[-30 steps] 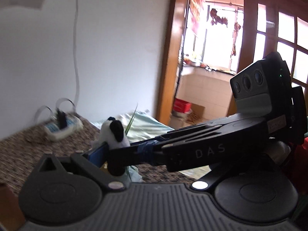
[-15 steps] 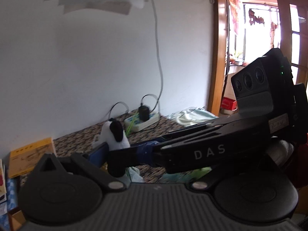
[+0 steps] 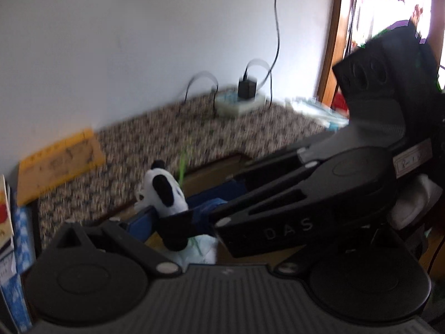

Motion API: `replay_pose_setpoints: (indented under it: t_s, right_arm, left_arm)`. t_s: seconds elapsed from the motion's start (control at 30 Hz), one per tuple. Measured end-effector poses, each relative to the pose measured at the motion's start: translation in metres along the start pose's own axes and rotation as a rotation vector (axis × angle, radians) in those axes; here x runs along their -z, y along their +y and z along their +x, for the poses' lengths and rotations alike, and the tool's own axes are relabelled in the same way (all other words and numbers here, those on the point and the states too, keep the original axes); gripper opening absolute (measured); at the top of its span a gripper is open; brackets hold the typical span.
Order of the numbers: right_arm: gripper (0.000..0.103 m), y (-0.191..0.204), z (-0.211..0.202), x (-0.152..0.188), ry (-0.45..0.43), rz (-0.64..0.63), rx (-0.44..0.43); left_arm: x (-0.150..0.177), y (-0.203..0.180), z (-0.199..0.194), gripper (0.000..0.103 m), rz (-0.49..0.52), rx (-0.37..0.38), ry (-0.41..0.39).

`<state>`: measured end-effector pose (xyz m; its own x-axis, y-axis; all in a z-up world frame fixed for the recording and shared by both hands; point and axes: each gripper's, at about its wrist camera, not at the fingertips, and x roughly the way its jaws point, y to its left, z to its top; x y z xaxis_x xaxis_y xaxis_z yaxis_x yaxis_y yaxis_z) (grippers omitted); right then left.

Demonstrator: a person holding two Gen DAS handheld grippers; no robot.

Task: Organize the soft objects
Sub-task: 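Lower the panda plush into the box and open the right gripper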

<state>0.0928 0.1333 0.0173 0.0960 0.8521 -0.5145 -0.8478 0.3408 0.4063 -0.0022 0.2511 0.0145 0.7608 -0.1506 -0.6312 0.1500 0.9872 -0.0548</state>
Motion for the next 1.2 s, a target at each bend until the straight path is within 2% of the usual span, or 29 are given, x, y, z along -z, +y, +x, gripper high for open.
replay_pose_setpoints:
  t_s: [0.17, 0.27, 0.43, 0.57, 0.77, 0.97, 1.2]
  right_arm:
    - [0.016, 0.004, 0.028, 0.010, 0.118, 0.034, 0.026]
    - [0.018, 0.009, 0.037, 0.014, 0.151, 0.037, 0.026]
    - [0.019, 0.015, 0.047, 0.009, 0.214, 0.079, -0.047]
    - [0.018, 0.013, 0.055, 0.013, 0.270, 0.186, -0.129]
    - [0.019, 0.028, 0.051, 0.012, 0.266, 0.117, -0.100]
    - [0.019, 0.026, 0.036, 0.013, 0.243, 0.134, -0.101]
    - [0.019, 0.027, 0.015, 0.020, 0.173, 0.135, -0.044]
  left_arm:
    - [0.014, 0.016, 0.009, 0.099, -0.034, 0.007, 0.102]
    - [0.017, 0.017, 0.009, 0.099, -0.033, -0.012, 0.150]
    - [0.021, 0.025, 0.001, 0.099, -0.073, -0.031, 0.192]
    - [0.029, 0.031, -0.003, 0.099, -0.102, -0.061, 0.215]
    - [0.036, 0.031, -0.008, 0.099, -0.120, -0.128, 0.217]
    - [0.037, 0.028, -0.023, 0.099, -0.151, -0.175, 0.173]
    - [0.033, 0.018, -0.037, 0.099, -0.181, -0.265, 0.149]
